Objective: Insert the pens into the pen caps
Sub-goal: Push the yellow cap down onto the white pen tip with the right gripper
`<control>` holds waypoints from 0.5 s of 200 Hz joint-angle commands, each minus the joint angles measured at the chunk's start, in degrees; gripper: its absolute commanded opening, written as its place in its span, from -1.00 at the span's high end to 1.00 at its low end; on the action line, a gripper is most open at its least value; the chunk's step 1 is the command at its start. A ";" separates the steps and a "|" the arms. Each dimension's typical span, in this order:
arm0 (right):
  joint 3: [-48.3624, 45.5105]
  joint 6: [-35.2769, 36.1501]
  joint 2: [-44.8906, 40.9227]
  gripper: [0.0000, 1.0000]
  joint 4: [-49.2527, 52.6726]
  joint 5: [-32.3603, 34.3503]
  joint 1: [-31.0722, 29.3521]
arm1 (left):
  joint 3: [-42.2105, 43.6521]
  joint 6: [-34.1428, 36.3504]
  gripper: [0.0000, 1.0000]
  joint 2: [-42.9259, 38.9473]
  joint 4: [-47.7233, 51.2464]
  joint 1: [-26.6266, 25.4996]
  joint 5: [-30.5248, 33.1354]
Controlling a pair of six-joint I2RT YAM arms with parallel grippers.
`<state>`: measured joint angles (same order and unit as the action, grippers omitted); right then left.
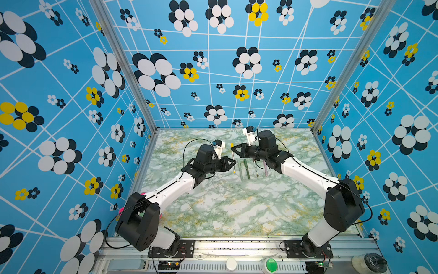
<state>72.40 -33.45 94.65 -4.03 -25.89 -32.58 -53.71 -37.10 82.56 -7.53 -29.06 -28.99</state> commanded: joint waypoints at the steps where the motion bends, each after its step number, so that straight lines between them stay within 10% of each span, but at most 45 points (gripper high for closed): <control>1: -2.64 2.65 -1.49 1.00 3.70 -5.02 -1.67 | -2.57 2.60 1.00 -2.63 -3.53 1.63 2.08; 100: -5.83 2.01 -3.91 0.86 -1.00 -4.61 -3.30 | -3.06 4.93 1.00 -4.12 -6.29 1.72 1.16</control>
<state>68.49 -32.91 92.79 -10.52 -26.04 -33.32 -53.74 -35.29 81.17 -6.31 -28.86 -29.54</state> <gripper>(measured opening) 0.108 0.123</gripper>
